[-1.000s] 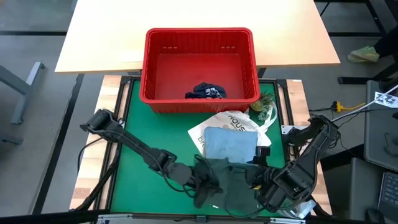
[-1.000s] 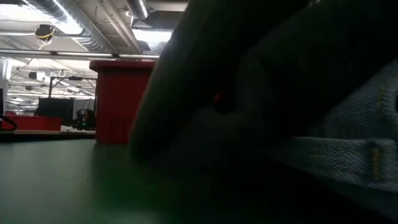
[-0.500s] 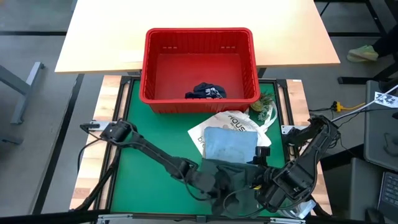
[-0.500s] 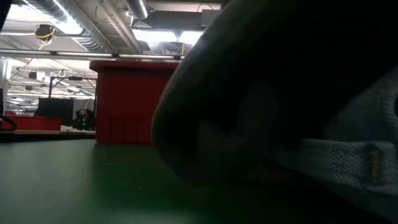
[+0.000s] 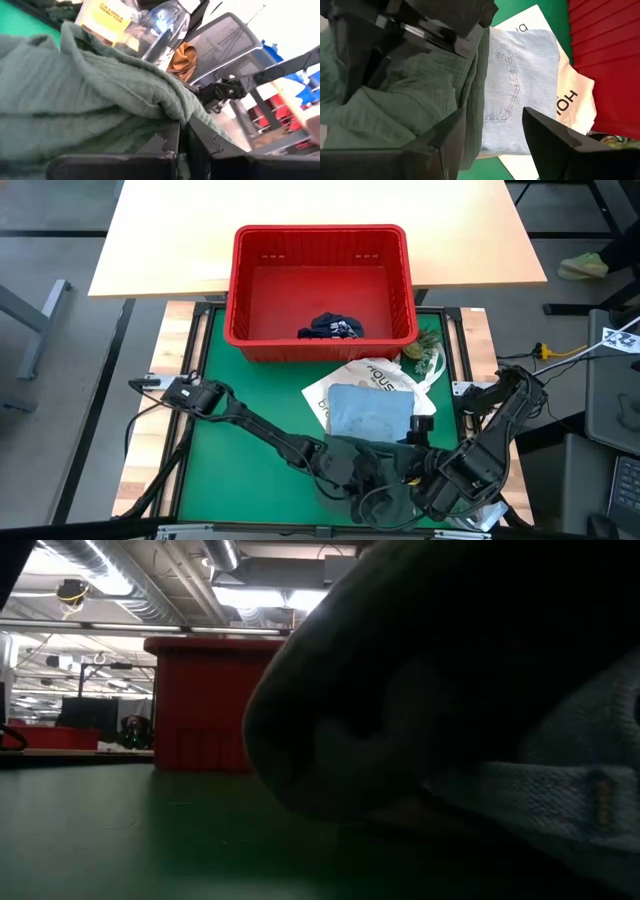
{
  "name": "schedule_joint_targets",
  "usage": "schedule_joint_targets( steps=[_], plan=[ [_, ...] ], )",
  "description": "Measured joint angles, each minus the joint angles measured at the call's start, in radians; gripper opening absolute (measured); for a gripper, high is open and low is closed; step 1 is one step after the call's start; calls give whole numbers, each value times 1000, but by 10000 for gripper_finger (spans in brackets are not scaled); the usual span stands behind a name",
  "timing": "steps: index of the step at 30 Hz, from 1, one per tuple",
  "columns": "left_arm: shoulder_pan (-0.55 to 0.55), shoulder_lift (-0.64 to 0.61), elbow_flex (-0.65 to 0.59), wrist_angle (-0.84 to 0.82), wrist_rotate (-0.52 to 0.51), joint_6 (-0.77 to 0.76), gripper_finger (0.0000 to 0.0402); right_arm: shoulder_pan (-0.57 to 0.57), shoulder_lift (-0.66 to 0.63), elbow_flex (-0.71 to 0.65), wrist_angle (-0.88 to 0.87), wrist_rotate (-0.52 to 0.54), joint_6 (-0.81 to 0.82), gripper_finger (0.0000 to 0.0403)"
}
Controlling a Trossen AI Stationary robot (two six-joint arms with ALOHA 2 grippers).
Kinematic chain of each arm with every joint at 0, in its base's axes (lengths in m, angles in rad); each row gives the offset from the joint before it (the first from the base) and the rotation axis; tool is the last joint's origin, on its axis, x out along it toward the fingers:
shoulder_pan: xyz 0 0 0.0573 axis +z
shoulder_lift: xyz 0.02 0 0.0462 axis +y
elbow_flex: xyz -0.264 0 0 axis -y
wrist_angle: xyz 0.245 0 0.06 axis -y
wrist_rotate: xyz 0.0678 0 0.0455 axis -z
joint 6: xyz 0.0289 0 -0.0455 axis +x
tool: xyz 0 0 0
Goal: Fold Laundry from Bin
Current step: Fold the green polo shirt
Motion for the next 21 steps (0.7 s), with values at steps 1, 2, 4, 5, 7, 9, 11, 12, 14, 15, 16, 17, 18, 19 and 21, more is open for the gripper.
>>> schedule_joint_targets(
  steps=[1, 2, 4, 5, 7, 9, 11, 12, 14, 15, 16, 17, 18, 19, 21],
  plan=[
    [-2, 1, 0, 2, -6, 29, 15, 0, 0, 0, 4, 0, 0, 198],
    [-3, 1, 0, 5, -19, 61, 22, 0, 0, 0, 8, 0, 0, 198],
    [-5, 1, 0, 19, -56, 129, 41, 0, 0, 0, 18, 0, 0, 198],
    [-8, 1, 0, 32, -70, 158, 54, 0, 0, 0, 25, 0, 0, 198],
    [-11, 1, 0, 62, -87, 199, 79, 0, 0, 0, 34, 0, 0, 198],
    [-11, 0, 0, 77, -90, 237, 104, 0, 0, 0, 40, -1, 0, 198],
    [-10, -1, 0, 77, -91, 295, 125, 0, 0, 0, 42, -10, 0, 198],
    [-10, -1, 0, 74, -92, 332, 132, 0, 0, 0, 43, -25, 0, 198],
    [-10, -1, 0, 71, -92, 422, 142, 0, 0, 0, 44, -65, 0, 198],
    [-10, -3, 0, 71, -92, 457, 144, 0, 0, 0, 46, -91, 1, 198],
    [-10, -7, 0, 65, -92, 486, 145, 1, 0, 0, 50, -119, 6, 198],
    [-8, -9, 0, 64, -92, 512, 145, 1, 0, 0, 56, -147, 20, 198],
    [-6, -13, 0, 65, -90, 534, 146, 1, 0, 0, 61, -175, 38, 198],
    [-5, -22, 0, 54, -89, 550, 146, 2, 0, 0, 66, -201, 60, 198],
    [1, -44, 0, 20, -90, 575, 146, 2, 0, 0, 83, -249, 113, 198]
  ],
)
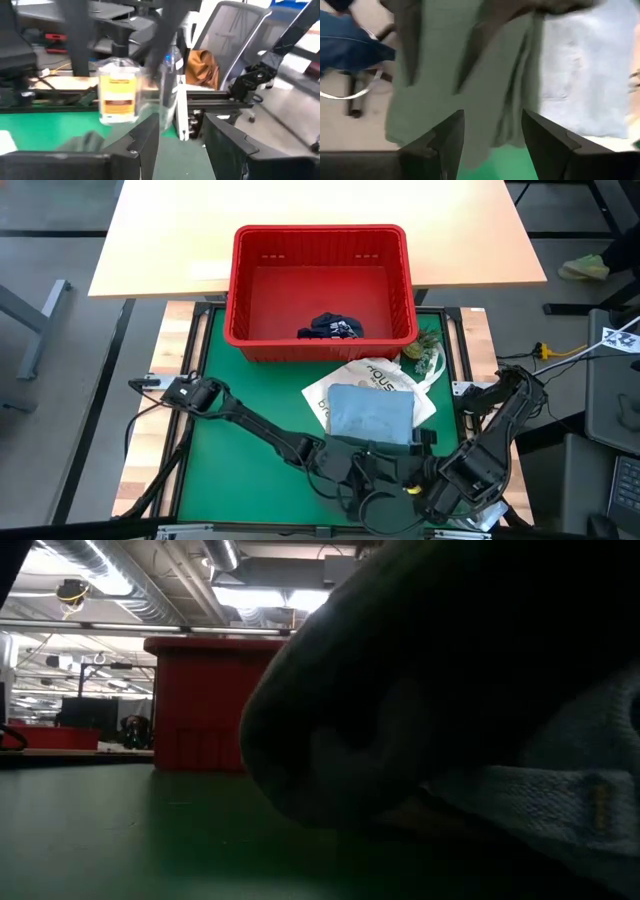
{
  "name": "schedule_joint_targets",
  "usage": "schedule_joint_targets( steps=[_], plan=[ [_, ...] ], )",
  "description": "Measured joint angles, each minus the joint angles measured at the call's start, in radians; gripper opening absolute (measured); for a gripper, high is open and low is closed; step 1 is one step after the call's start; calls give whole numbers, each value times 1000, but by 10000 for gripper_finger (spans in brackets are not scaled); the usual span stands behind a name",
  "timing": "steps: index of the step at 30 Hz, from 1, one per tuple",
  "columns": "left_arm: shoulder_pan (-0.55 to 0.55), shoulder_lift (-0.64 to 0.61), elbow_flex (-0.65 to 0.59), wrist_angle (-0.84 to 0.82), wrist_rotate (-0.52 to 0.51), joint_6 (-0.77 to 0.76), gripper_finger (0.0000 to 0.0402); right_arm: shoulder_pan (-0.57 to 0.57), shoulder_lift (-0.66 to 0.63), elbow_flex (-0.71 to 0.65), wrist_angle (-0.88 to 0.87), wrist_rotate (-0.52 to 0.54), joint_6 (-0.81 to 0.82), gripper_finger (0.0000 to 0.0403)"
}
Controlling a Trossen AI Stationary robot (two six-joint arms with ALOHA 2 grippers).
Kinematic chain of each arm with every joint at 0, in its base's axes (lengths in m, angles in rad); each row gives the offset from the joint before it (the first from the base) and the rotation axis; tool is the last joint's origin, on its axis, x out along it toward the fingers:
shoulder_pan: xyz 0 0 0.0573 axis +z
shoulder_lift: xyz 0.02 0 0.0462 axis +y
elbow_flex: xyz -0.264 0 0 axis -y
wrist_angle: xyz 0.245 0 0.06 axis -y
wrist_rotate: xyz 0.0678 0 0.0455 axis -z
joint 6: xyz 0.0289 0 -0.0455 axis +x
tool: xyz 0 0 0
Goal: Fold Laundry from Bin
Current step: Fold the green polo shirt
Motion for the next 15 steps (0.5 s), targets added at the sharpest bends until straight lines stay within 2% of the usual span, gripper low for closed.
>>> schedule_joint_targets(
  steps=[3, 9, 15],
  plan=[
    [7, -60, 0, -129, 2, 12, 144, 16, 0, -4, 20, -24, 68, 198],
    [12, -175, 0, -448, 14, 3, 144, 74, -1, -93, 65, 28, 176, 198],
    [-11, -221, 1, -571, 13, -4, 144, 104, -1, -240, 84, 5, 266, 198]
  ],
)
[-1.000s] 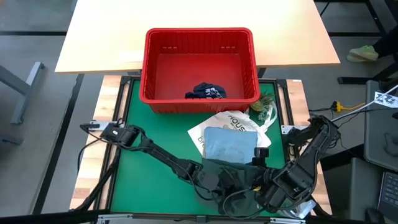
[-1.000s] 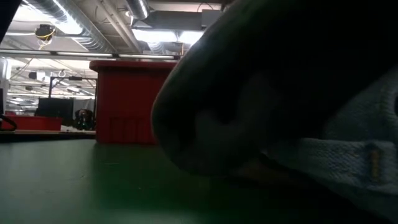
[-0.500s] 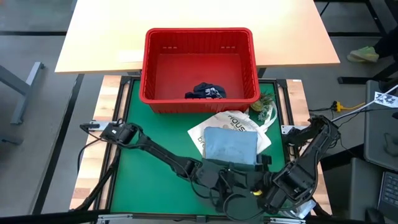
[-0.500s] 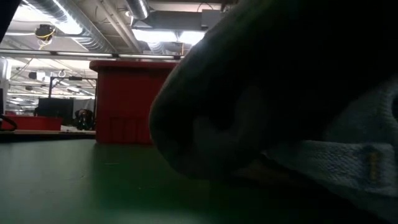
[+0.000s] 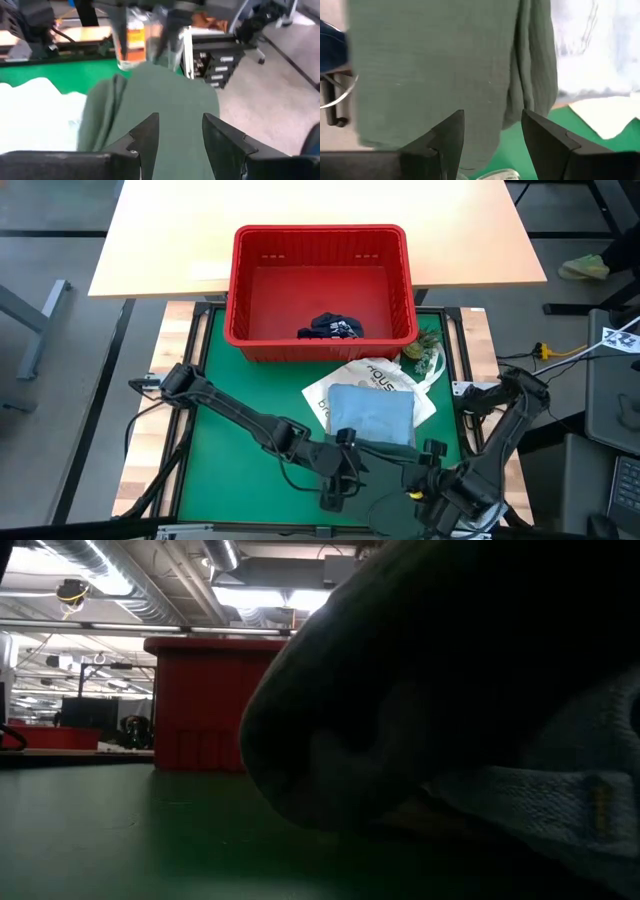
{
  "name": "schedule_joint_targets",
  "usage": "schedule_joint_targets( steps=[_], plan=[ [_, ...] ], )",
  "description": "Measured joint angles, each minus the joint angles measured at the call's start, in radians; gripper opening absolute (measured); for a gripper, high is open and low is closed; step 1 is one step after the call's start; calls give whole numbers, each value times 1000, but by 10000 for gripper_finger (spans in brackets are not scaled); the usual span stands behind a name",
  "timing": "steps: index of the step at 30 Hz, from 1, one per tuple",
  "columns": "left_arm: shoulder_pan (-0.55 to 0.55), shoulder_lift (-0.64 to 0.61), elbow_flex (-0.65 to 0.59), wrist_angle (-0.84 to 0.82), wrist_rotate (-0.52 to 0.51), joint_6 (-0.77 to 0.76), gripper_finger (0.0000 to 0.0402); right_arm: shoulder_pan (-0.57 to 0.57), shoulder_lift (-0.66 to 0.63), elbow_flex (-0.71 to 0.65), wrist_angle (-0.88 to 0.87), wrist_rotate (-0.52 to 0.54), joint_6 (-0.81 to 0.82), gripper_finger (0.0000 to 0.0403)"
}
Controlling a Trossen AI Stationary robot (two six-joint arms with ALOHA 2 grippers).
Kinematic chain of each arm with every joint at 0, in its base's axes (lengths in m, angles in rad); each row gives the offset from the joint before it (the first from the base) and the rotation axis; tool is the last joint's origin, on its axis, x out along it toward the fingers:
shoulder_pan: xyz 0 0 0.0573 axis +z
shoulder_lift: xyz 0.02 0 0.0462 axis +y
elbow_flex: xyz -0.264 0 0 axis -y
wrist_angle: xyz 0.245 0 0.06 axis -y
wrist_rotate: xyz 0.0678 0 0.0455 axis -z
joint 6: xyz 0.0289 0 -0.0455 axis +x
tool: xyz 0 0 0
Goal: Fold Laundry from Bin
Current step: Fold the green polo shirt
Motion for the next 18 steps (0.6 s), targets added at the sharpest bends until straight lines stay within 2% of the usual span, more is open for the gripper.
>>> schedule_joint_targets(
  steps=[7, 18],
  plan=[
    [-25, 2, 0, -48, -2, -1, 144, -1, 0, -136, 80, -94, 14, 198],
    [-71, 3, -1, -72, -2, -46, 144, -1, 1, -244, 139, -108, 24, 198]
  ],
)
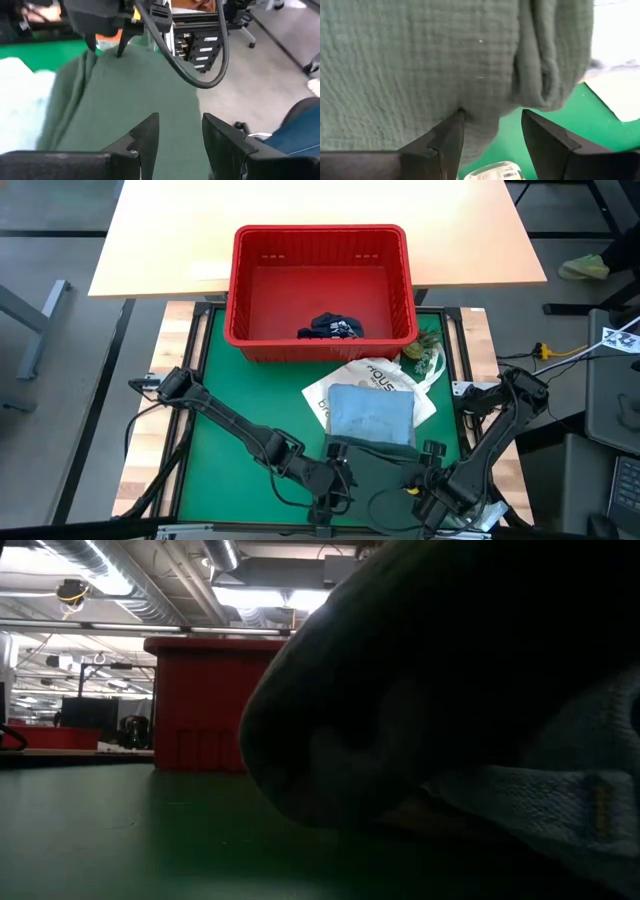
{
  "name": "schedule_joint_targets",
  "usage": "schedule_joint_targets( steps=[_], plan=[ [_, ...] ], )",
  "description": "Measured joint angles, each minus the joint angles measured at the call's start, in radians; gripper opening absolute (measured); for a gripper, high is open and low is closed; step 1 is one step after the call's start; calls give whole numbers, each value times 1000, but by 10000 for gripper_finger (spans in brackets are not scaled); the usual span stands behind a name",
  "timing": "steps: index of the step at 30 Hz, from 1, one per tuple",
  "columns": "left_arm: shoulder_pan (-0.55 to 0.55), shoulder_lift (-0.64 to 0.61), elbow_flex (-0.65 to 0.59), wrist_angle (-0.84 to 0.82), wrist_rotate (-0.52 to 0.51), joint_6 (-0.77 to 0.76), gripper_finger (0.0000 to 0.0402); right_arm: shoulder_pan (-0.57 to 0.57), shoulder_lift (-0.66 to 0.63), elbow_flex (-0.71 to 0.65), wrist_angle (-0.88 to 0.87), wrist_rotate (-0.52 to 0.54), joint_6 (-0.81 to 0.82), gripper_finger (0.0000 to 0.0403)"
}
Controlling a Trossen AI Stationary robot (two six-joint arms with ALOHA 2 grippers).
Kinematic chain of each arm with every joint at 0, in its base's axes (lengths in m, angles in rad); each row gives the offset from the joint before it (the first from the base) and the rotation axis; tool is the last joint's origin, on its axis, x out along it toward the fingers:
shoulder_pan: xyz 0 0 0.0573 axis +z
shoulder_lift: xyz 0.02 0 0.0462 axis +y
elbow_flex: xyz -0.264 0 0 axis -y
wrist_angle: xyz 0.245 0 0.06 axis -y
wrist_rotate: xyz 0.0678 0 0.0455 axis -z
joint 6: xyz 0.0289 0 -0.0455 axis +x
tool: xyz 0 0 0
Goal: Fold Laundry from Bin
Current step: Fold the green polo shirt
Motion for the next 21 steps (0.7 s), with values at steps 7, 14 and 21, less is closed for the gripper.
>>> schedule_joint_targets(
  steps=[7, 14, 21],
  plan=[
    [-18, 0, 0, -100, 55, -227, 144, 0, 0, -19, 76, -8, -63, 193],
    [-30, 0, 0, -286, 79, -341, 143, 0, 0, -19, 93, -7, -68, 114],
    [-61, 0, 0, -465, 29, -599, 143, 0, 0, -7, 58, -20, -67, 9]
  ],
)
